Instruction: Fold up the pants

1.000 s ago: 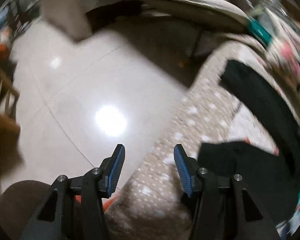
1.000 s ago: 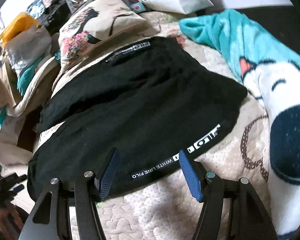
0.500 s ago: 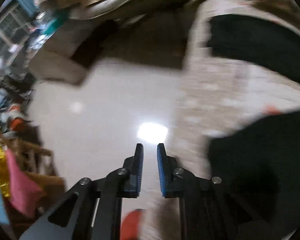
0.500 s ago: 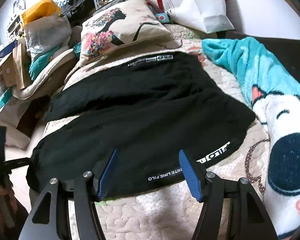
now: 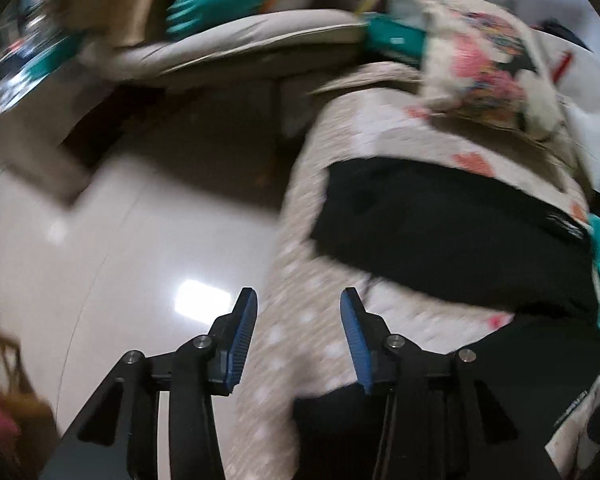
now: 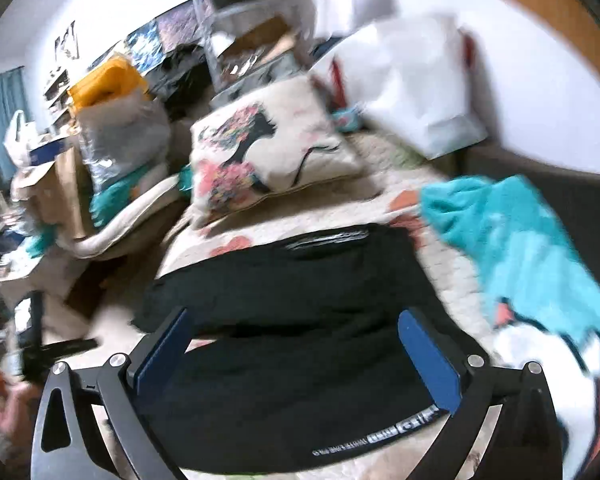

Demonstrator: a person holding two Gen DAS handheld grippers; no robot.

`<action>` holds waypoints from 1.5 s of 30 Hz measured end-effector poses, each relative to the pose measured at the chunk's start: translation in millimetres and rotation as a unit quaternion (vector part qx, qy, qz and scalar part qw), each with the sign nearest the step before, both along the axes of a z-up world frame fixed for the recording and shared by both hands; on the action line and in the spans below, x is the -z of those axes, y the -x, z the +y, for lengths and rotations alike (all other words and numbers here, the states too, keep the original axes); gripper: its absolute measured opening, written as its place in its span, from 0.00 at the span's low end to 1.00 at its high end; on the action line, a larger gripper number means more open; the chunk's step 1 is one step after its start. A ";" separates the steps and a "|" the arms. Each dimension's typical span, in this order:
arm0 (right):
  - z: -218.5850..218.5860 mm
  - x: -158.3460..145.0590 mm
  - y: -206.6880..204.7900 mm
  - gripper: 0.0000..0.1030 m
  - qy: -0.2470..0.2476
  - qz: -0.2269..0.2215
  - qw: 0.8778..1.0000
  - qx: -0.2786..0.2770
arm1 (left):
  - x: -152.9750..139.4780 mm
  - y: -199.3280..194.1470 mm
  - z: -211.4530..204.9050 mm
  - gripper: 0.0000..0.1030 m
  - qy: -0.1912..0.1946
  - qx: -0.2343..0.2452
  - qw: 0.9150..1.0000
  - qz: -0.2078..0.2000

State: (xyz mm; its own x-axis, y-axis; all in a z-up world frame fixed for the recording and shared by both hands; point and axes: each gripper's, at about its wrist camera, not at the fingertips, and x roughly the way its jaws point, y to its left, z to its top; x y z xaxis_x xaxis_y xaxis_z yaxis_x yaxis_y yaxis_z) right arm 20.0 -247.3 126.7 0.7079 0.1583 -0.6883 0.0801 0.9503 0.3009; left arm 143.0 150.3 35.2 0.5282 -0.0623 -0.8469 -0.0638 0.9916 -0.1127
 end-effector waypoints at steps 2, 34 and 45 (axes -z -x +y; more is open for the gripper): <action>-19.8 11.9 -34.7 1.00 -0.010 0.050 0.999 -0.018 | 1.0 -19.2 -13.4 0.41 0.010 0.019 1.000 -0.003; -5.5 143.5 -271.9 0.51 0.193 0.140 0.941 -0.239 | 71.1 -193.2 -39.1 0.23 0.084 0.195 0.977 0.005; -6.6 120.4 -247.5 0.10 0.179 0.136 0.950 -0.216 | 36.3 -159.7 -33.3 0.07 0.098 0.183 0.978 -0.021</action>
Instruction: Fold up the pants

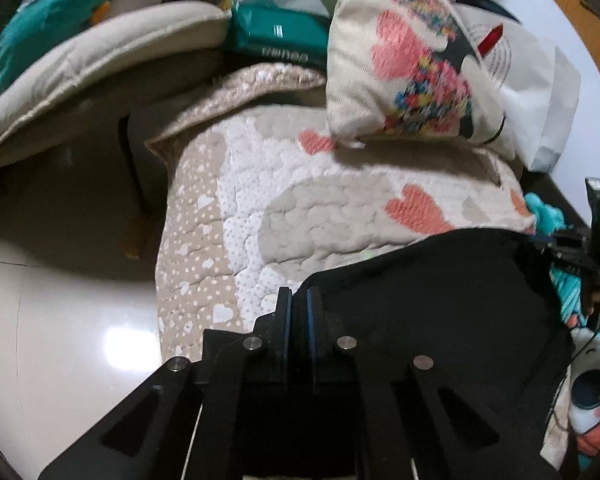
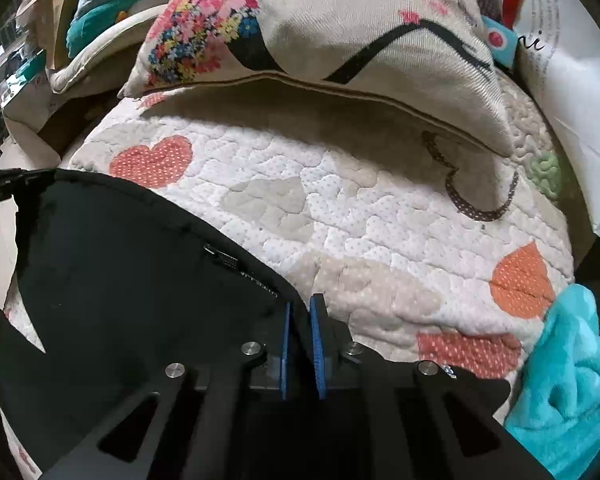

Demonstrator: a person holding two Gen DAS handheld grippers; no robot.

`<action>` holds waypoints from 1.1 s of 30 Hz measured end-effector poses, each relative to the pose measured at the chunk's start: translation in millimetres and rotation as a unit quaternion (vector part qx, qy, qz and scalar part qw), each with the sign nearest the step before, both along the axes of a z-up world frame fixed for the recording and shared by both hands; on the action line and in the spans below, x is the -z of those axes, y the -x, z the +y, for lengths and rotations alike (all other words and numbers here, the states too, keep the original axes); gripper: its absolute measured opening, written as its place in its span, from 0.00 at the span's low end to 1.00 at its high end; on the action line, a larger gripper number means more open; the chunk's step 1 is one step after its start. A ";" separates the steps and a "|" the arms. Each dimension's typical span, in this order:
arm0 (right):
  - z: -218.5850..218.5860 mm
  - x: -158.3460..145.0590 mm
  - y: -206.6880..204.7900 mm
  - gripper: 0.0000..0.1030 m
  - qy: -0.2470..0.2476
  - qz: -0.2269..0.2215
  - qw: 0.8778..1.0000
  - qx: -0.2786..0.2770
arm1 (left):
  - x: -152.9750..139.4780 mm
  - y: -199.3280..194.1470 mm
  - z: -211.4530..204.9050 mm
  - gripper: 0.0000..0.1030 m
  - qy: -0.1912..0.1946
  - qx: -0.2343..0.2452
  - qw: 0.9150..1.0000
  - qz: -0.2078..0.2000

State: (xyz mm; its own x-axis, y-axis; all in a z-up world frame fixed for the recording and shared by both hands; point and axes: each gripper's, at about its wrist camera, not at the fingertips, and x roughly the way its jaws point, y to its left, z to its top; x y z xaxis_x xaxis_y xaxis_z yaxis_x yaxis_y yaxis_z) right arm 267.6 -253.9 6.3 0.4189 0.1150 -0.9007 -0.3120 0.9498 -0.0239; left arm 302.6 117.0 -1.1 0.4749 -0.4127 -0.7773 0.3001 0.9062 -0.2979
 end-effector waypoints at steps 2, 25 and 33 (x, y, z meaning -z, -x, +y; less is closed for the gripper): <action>2.5 -7.8 6.7 0.10 0.004 -0.007 1.000 0.003 | -12.6 8.2 0.3 0.07 0.001 -0.003 1.000 -0.010; 3.9 -33.7 193.7 0.09 0.040 0.022 0.999 0.008 | -53.0 215.3 -6.7 0.07 -0.039 -0.014 0.999 -0.024; 6.4 -2.0 241.8 0.09 0.066 0.065 0.996 0.004 | -39.3 264.8 -24.9 0.07 -0.099 -0.010 0.995 0.006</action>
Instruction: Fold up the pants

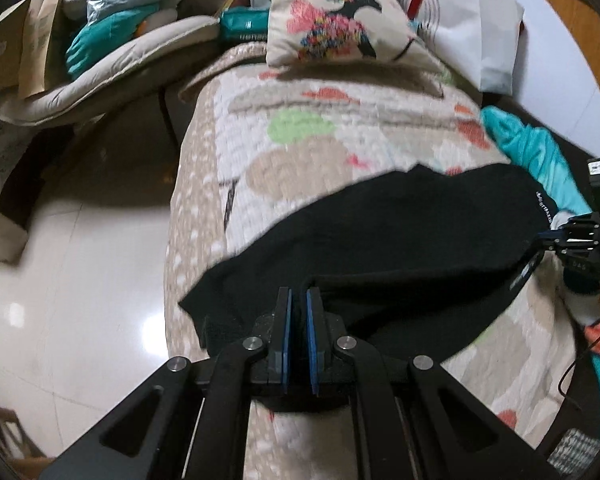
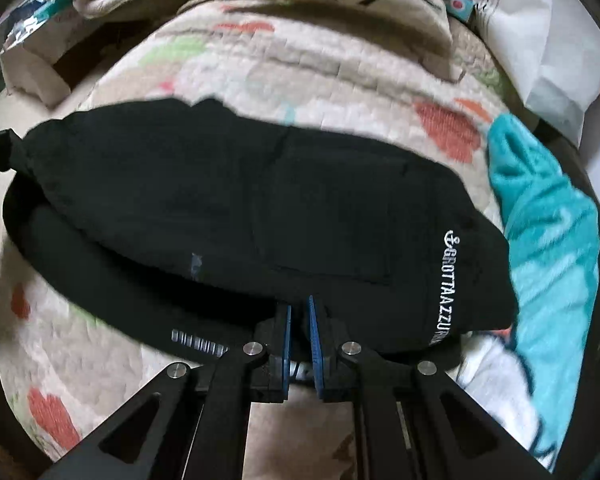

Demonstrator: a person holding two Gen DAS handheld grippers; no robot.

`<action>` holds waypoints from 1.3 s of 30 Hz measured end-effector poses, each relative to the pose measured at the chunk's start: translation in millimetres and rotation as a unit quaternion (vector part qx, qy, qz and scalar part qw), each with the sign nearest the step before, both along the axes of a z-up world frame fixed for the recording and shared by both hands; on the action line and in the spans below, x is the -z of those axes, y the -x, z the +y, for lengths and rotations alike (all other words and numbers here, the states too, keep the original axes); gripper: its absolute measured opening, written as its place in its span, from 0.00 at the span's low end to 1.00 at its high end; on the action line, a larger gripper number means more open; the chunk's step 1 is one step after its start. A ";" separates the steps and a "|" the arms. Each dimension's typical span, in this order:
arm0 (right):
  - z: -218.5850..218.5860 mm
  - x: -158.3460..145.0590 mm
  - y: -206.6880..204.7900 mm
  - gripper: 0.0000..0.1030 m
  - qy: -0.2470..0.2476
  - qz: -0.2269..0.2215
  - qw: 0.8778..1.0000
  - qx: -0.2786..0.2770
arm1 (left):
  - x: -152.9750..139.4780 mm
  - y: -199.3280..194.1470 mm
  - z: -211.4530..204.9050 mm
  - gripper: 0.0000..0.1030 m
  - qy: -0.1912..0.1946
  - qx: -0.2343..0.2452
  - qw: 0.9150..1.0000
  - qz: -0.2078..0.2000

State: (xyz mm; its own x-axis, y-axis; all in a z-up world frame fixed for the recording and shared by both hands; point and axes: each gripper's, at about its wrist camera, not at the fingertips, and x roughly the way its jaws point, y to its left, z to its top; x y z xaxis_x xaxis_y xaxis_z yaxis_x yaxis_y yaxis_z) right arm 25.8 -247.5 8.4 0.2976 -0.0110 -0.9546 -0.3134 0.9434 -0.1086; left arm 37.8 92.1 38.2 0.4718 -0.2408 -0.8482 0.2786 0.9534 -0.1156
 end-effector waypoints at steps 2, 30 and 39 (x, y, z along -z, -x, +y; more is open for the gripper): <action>2.2 7.9 9.1 0.09 0.011 0.012 1.000 -0.007 | 9.4 7.3 -4.6 0.07 -0.021 -0.002 1.000 0.016; -1.0 3.8 -11.4 0.61 -0.124 0.019 0.988 0.091 | 44.4 -25.2 -7.0 0.25 -0.007 -0.095 0.992 0.082; -18.3 35.8 -16.0 0.63 -0.096 0.063 0.981 0.158 | 58.3 -23.2 -0.2 0.37 0.027 -0.073 0.997 0.030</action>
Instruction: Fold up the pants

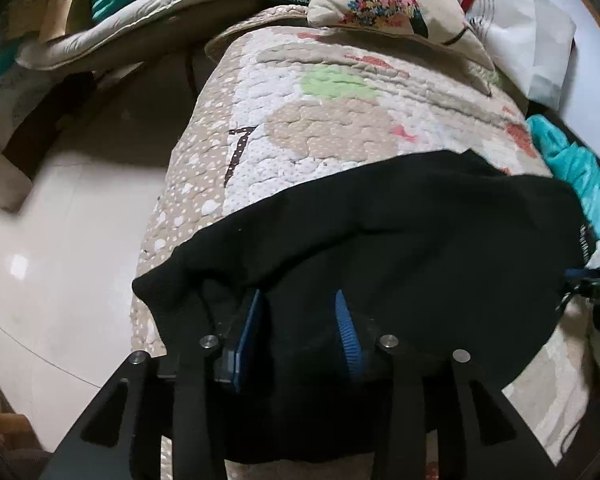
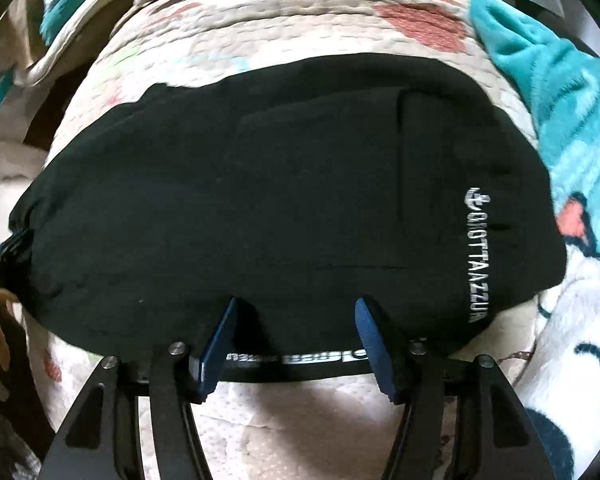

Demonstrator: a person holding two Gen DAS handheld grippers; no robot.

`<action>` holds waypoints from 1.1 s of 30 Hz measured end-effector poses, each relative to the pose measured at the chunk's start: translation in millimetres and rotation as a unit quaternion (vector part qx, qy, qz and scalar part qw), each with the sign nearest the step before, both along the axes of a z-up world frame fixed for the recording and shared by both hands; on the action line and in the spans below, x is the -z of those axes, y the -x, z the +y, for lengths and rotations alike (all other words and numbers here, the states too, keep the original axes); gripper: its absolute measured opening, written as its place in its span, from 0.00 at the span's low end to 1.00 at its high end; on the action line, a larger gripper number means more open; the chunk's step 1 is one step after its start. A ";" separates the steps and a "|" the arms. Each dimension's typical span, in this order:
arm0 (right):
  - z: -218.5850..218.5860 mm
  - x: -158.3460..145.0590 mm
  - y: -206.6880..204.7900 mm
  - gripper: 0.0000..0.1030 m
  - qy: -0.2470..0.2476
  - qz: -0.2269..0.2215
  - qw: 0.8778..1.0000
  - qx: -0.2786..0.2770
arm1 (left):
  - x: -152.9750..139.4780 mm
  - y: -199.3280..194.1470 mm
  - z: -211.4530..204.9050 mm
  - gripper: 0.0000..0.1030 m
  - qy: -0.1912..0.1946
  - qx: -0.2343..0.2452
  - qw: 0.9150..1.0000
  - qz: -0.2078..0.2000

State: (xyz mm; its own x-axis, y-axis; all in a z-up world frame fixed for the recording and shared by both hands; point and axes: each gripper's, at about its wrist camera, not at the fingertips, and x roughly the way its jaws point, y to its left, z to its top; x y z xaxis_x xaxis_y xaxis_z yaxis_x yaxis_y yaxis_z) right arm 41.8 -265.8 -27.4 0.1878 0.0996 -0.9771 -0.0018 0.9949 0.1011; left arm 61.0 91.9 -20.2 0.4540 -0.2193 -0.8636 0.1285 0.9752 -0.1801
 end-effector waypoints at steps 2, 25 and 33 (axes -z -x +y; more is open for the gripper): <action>1.1 -1.5 0.1 0.63 0.008 -0.003 1.000 0.001 | -0.6 1.2 6.7 0.37 0.013 -0.009 1.000 0.004; 40.6 -33.0 7.8 0.64 0.078 -0.095 0.991 -0.060 | -11.4 38.1 107.9 0.45 0.236 -0.196 0.951 0.031; 124.6 -67.4 -14.1 0.64 -0.033 -0.119 0.977 -0.176 | 4.1 47.3 79.2 0.52 0.189 -0.210 0.958 0.056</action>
State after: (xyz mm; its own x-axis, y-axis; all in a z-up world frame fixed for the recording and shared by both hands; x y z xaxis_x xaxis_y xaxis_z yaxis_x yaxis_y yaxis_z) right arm 55.8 -141.2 39.9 0.3519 0.2600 -0.8992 -0.3739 0.9197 0.1196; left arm 13.8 171.1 -24.3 0.4804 -0.3443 -0.8066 -0.3005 0.7994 -0.5202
